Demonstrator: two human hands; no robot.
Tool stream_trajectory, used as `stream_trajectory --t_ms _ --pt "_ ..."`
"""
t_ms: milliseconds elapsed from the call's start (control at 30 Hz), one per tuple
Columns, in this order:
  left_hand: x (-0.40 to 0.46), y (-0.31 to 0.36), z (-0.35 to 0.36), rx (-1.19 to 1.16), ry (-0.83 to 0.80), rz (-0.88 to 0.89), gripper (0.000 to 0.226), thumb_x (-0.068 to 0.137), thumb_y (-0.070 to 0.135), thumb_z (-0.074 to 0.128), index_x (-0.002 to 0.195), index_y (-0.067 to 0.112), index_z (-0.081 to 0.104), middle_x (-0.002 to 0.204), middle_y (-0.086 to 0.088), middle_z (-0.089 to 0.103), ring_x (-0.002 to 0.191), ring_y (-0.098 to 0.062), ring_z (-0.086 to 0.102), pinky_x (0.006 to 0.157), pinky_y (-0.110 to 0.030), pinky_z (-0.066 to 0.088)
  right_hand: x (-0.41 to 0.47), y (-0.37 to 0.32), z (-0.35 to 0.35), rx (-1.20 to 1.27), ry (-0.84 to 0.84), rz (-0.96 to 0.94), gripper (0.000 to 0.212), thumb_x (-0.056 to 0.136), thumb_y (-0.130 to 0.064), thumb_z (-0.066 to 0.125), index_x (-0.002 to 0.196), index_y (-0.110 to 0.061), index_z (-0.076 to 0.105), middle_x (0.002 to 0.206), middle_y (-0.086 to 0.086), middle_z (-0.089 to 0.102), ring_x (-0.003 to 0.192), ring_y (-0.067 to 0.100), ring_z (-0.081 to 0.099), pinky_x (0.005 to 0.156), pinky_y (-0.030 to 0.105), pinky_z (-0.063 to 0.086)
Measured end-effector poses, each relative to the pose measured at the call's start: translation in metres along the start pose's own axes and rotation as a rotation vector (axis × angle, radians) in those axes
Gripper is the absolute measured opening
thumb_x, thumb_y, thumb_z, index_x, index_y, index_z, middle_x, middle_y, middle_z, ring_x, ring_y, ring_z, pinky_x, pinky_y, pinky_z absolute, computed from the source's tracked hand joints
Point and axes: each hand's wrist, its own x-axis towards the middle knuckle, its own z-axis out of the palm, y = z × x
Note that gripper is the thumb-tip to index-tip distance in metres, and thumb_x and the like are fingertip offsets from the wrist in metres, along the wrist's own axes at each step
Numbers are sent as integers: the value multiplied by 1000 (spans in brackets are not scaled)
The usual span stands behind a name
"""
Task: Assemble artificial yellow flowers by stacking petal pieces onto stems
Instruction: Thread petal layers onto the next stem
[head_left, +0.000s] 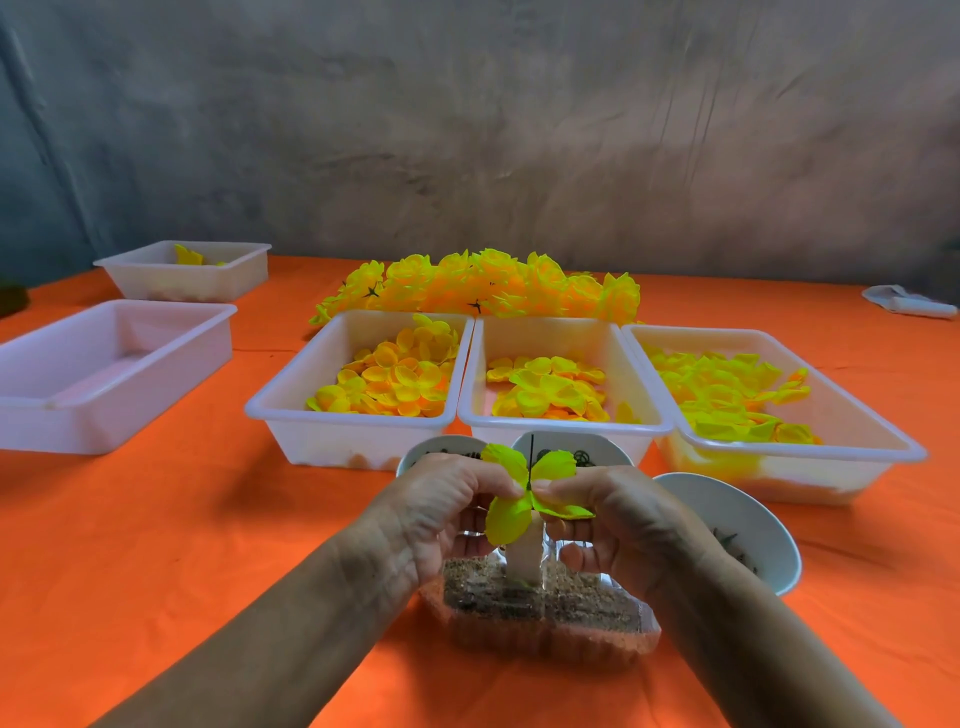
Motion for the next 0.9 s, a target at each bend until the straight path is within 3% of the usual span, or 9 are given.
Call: stream_trajectory --t_ms 300,500,667,767,900 --pt "0 -8 -7 132 -5 30 8 81 10 67 74 15 68 58 3 64 47 -6 53 46 -17 44 -2 8 -2 -46 24 -65 9 81 -6 66 73 -11 66 55 -4 59 42 4 47 41 15 34" --pt "4 -5 -9 161 28 26 7 78 3 68 76 8 64 60 -6 55 43 -8 47 38 -16 41 -1 8 -3 -55 18 -56 13 82 -3 66 71 -10 66 49 -5 56 41 4 47 38 15 35" --pt "2 -4 -7 181 38 53 7 78 2 70 82 5 65 62 -7 55 47 -10 45 41 -17 39 -2 8 -2 -63 31 -45 11 81 -5 67 72 -11 66 55 -4 60 41 5 50 38 15 37" --pt "-3 -7 -9 191 113 218 15 74 2 74 83 9 64 70 -5 56 54 -10 48 46 -16 40 -5 9 -4 -65 45 -70 7 81 -6 67 78 -12 65 60 -2 65 43 7 54 39 15 40" --pt "-10 -11 -12 389 333 576 36 68 9 81 96 25 63 86 7 60 76 -7 52 70 -16 44 -8 11 -5 -59 100 -106 17 80 -4 68 93 -14 62 62 0 68 45 9 59 38 15 41"
